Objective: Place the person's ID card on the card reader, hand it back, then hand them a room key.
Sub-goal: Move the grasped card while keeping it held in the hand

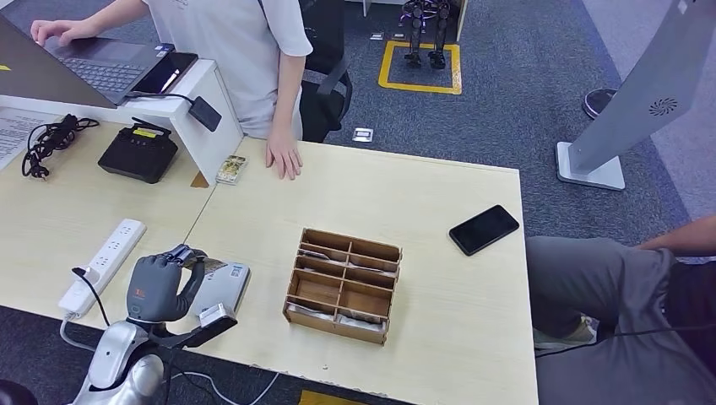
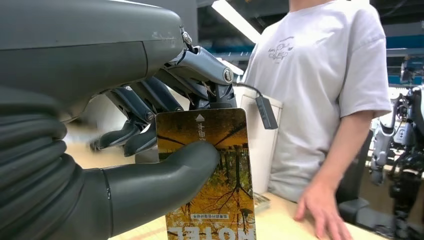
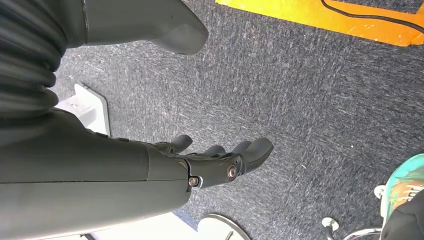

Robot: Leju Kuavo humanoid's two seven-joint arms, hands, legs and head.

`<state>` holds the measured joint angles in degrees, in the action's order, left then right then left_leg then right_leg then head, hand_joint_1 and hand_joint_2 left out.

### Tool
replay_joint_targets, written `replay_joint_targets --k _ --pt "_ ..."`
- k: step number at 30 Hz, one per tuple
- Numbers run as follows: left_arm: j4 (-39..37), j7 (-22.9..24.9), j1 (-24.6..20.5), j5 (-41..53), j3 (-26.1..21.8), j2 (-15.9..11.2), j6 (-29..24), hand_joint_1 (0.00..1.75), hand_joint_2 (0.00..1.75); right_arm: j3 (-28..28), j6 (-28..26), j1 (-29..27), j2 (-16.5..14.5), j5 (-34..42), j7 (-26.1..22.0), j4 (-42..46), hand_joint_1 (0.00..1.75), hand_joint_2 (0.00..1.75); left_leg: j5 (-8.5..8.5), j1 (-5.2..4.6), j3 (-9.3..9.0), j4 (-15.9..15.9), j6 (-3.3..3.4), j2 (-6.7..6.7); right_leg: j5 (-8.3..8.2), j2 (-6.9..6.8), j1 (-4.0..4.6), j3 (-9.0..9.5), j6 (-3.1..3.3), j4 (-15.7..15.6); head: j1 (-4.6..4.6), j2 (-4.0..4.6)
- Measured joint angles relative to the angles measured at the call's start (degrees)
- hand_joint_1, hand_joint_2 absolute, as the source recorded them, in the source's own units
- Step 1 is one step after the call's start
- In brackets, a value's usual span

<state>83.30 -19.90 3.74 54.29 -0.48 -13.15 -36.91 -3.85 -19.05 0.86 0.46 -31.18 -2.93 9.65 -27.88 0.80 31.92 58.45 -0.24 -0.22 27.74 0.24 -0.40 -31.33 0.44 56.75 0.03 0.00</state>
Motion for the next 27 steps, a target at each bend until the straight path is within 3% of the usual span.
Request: replay_joint_targets --k 2,4,7,9,15,27 --pt "1.3 -1.3 0.1 -6.2 0.0 0.6 4.3 1.75 1.75 0.1 0.0 0.0 0.0 0.0 0.0 0.0 0.0 1.75 0.0 0.0 0.0 0.0 0.0 -0.01 0.0 0.0 0.0 -0.01 0.0 0.0 0.01 0.0" --pt "3.0 -1.1 0.2 -14.5 0.0 1.8 11.9 1.75 1.75 0.5 -0.2 0.0 0.0 0.0 0.1 0.0 0.0 1.75 0.0 -0.01 0.0 0.0 0.0 -0.01 0.0 0.0 -0.01 -0.01 0.0 0.0 0.01 0.0" --pt "5.2 1.6 0.1 -27.1 0.0 4.3 23.0 1.75 1.75 1.0 -0.6 0.0 0.0 0.3 0.1 0.0 0.0 1.75 0.0 -0.02 0.01 0.0 0.0 -0.01 0.0 0.0 -0.02 -0.01 -0.01 0.0 0.01 0.0" --pt "6.0 3.9 -0.1 -33.3 0.0 5.8 26.7 1.75 1.75 1.3 -0.9 -0.1 0.0 0.4 0.3 0.0 0.0 1.75 0.0 -0.02 0.01 0.0 0.0 0.0 0.0 0.01 -0.02 -0.01 -0.01 0.0 0.01 0.0" --pt "6.2 6.4 -0.4 -39.1 -1.4 7.6 28.2 1.75 1.75 1.5 -1.1 -0.2 0.0 0.0 1.1 0.0 0.0 1.75 0.0 0.0 0.0 0.0 0.0 0.0 0.0 0.01 -0.01 -0.03 0.0 0.0 -0.01 0.0" --pt "5.9 6.5 -0.7 -39.7 -3.0 8.4 28.2 1.75 1.75 1.8 -1.1 -0.2 0.0 -0.1 1.1 0.0 0.0 1.75 0.0 0.0 0.02 0.0 0.0 0.0 0.01 0.0 0.0 -0.04 0.01 0.0 0.01 0.0"
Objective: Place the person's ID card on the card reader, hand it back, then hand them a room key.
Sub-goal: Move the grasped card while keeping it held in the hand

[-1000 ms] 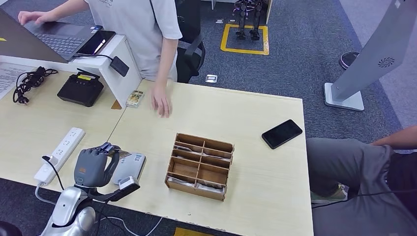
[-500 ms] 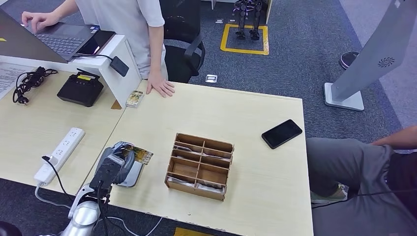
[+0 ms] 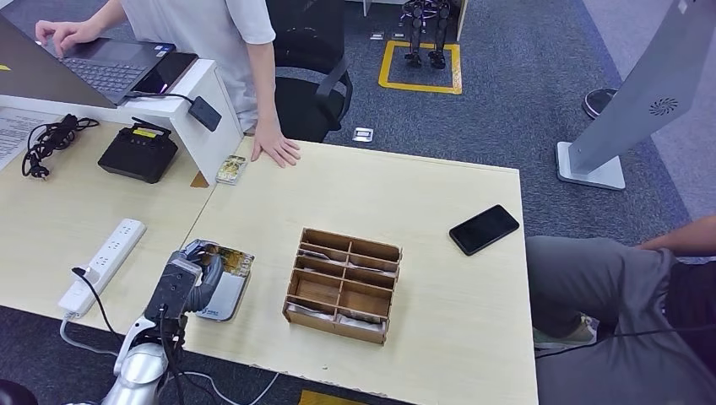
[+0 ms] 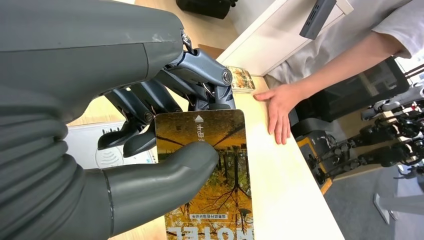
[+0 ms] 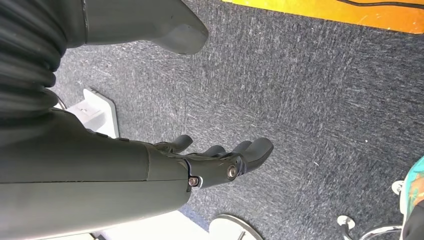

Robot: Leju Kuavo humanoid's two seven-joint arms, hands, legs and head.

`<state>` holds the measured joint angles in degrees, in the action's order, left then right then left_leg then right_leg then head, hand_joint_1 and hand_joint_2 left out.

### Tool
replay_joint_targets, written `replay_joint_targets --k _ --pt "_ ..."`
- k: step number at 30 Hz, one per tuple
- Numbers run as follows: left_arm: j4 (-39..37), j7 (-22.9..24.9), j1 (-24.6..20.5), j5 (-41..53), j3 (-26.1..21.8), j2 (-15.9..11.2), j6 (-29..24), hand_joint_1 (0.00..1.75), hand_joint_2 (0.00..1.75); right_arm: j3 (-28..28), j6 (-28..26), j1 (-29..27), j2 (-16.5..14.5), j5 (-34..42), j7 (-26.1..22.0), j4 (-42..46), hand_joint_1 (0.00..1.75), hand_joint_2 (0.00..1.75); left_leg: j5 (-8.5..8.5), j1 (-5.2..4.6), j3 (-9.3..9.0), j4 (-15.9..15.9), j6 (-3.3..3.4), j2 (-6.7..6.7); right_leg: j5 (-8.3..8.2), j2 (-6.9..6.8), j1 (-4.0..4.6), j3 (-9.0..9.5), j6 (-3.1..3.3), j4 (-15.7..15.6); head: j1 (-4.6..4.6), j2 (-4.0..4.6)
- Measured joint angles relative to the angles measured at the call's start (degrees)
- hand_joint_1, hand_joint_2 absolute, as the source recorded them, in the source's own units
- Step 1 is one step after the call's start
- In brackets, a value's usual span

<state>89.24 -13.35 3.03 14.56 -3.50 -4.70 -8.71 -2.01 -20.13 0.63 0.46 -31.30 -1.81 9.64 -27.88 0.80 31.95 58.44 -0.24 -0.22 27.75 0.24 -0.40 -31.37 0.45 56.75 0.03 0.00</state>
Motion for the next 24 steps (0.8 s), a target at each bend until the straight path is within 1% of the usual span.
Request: replay_joint_targets --k 5,8,16,20,24 --pt "-0.3 0.4 -0.1 -1.3 -0.2 0.0 0.3 1.75 1.75 0.1 0.0 0.0 0.0 -0.2 0.0 0.0 0.0 1.75 0.0 0.0 0.0 0.0 0.0 0.0 0.0 0.0 0.0 0.0 0.0 0.0 -0.01 0.0" --pt "-1.7 0.8 -0.5 -2.9 -1.3 0.2 0.2 1.75 1.75 0.3 0.0 0.0 0.0 -0.5 0.0 0.0 0.0 1.75 0.0 0.0 0.0 0.0 0.0 0.0 0.0 0.0 0.0 0.0 0.0 0.0 -0.01 0.0" --pt "-9.3 0.2 -2.9 -1.3 -6.0 0.3 -4.2 1.75 1.75 0.4 0.0 0.0 0.0 -1.4 0.1 0.0 0.0 1.75 0.0 0.01 0.0 0.0 0.0 0.0 0.0 0.0 0.01 -0.01 0.0 0.0 -0.01 0.0" --pt "-13.8 -0.1 -4.2 -1.6 -8.6 0.2 -4.2 1.75 1.75 0.4 0.0 0.1 0.0 -1.7 0.1 0.0 0.0 1.75 0.0 0.0 0.0 0.0 0.0 0.0 0.0 0.0 0.0 0.0 0.0 0.0 -0.01 0.0" --pt "-17.2 -0.4 -4.6 -0.9 -10.1 0.1 -3.9 1.75 1.75 0.5 0.1 0.1 0.0 -2.0 0.1 0.0 0.0 1.75 0.0 0.0 0.01 0.0 0.0 0.0 0.0 0.0 0.0 -0.01 0.0 0.0 0.0 0.0"
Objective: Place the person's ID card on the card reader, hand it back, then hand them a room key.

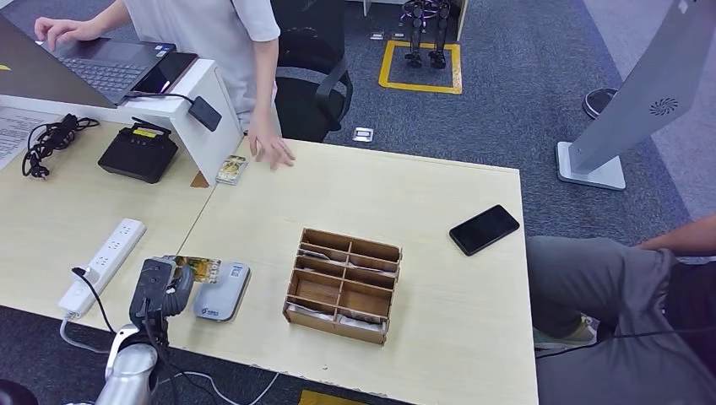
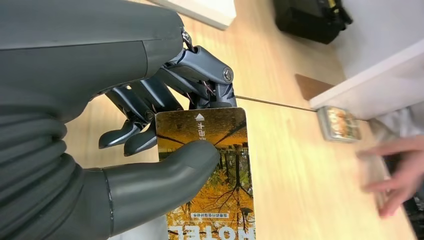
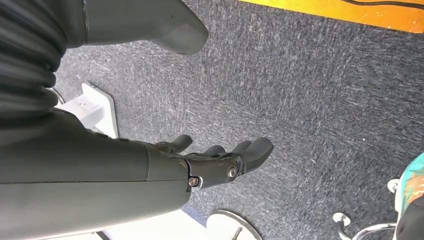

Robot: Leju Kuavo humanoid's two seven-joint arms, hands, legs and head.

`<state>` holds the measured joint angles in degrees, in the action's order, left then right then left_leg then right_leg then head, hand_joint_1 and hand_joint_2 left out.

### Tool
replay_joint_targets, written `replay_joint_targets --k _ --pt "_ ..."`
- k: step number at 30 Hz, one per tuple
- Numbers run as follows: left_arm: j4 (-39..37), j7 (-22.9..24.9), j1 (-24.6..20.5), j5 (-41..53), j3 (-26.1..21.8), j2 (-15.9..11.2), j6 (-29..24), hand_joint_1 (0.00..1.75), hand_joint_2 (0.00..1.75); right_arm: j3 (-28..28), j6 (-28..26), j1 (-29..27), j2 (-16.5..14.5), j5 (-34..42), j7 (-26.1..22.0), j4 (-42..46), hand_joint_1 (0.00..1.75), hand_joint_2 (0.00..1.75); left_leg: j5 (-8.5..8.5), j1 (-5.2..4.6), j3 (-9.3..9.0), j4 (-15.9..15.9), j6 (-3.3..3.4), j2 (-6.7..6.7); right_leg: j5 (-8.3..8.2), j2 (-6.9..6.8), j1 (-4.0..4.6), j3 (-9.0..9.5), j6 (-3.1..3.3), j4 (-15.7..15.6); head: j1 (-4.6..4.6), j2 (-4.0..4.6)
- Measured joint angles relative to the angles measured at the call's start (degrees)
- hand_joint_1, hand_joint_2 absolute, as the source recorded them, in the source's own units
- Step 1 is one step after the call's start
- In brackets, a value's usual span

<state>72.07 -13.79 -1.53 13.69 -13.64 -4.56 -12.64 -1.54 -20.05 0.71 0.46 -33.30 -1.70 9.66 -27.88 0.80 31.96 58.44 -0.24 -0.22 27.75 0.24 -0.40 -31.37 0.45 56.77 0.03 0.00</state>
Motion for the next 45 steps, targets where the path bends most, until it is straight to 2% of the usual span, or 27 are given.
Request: replay_joint_targets --k 8,15,21,30,45 --pt "-3.6 -0.1 -0.6 1.2 -1.8 -0.3 1.2 1.75 1.75 0.1 0.0 0.0 0.0 -0.4 0.0 0.0 0.0 1.75 0.0 0.0 0.0 0.0 0.0 0.0 0.0 0.0 0.0 0.0 0.0 0.0 -0.01 0.0" --pt "-4.1 0.5 -0.1 -4.9 -2.3 -0.2 12.9 1.75 1.75 0.4 0.0 0.0 0.1 -0.8 0.0 0.0 0.0 1.75 0.0 0.0 0.0 0.0 0.0 0.0 0.0 0.0 0.0 0.0 0.0 0.0 -0.01 0.0" --pt "-3.0 3.3 0.9 -4.7 -2.2 -1.3 18.3 1.75 1.75 0.8 0.1 0.0 0.1 -0.8 -0.5 0.0 0.0 1.75 0.0 0.0 0.0 0.0 0.0 -0.01 0.0 0.0 0.0 0.01 0.0 0.0 0.0 0.0" --pt "-1.7 4.1 1.7 -0.5 -0.1 -3.2 19.1 1.75 1.75 1.4 0.3 0.1 0.0 -0.8 -1.2 0.0 0.0 1.75 0.0 0.0 -0.03 0.0 0.0 -0.01 0.0 -0.02 0.0 0.03 0.01 0.0 -0.01 0.0" --pt "-1.7 4.1 1.9 -0.5 0.4 -3.6 19.2 1.75 1.75 1.5 0.3 0.2 0.0 -0.8 -1.2 0.0 0.0 1.75 0.0 0.0 -0.03 0.0 0.0 -0.01 0.0 -0.02 0.0 0.03 0.01 0.0 -0.01 0.0"
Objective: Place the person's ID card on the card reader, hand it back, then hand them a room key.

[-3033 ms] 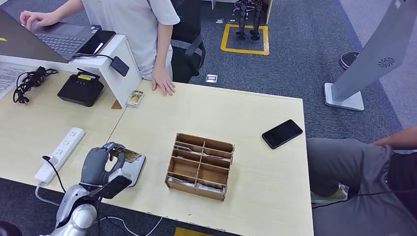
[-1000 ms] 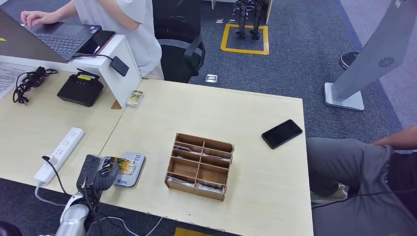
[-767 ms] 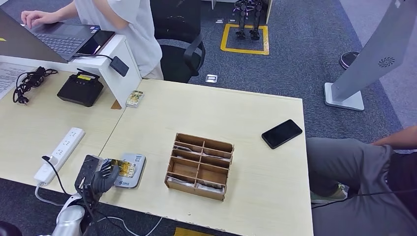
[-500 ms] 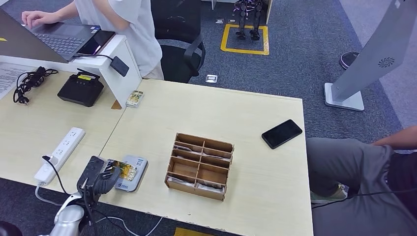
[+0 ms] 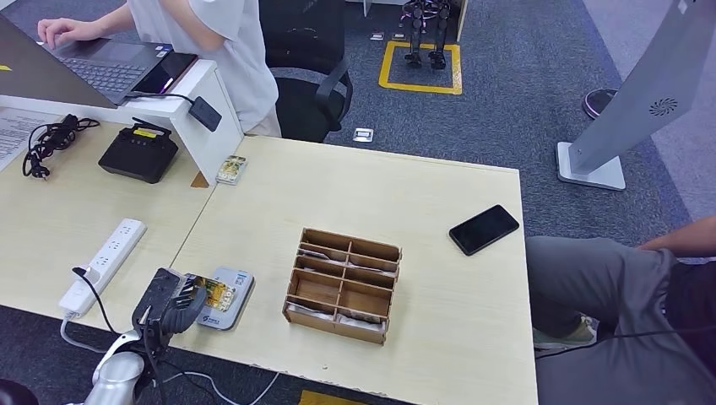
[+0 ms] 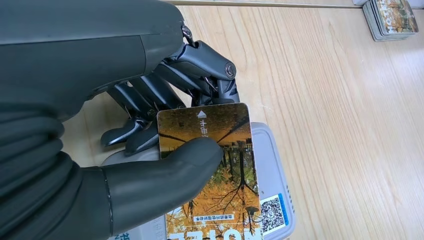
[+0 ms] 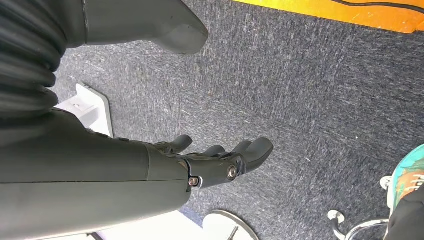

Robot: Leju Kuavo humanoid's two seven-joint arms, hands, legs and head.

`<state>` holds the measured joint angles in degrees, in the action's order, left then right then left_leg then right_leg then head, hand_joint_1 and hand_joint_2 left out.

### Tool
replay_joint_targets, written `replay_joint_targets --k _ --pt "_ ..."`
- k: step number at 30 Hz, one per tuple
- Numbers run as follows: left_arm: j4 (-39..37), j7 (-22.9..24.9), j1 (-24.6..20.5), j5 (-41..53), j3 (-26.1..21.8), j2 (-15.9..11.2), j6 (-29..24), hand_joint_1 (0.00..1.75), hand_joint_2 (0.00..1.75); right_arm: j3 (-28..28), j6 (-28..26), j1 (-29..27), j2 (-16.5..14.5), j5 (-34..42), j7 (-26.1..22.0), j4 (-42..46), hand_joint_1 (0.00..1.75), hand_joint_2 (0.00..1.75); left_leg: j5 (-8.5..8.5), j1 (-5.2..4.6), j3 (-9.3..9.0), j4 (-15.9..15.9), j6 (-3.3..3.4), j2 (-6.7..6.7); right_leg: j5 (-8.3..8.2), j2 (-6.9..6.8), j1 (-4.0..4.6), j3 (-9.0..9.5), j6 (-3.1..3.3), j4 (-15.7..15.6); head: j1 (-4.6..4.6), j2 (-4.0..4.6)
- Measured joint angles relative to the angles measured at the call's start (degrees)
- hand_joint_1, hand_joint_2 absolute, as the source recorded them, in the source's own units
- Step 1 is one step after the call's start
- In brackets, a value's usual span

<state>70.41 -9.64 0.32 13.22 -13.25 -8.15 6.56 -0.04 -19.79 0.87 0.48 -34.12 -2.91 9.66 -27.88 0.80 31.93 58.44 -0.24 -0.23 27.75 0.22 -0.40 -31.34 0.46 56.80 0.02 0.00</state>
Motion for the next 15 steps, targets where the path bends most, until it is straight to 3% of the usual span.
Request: replay_joint_targets --k 15 --pt "0.3 1.1 -0.3 8.2 1.6 0.1 -4.5 1.75 1.75 0.0 0.5 0.1 0.0 -0.3 0.0 0.0 0.0 1.75 0.0 0.0 -0.04 0.0 0.0 -0.01 0.0 -0.01 0.0 0.03 0.0 0.0 0.0 0.0"
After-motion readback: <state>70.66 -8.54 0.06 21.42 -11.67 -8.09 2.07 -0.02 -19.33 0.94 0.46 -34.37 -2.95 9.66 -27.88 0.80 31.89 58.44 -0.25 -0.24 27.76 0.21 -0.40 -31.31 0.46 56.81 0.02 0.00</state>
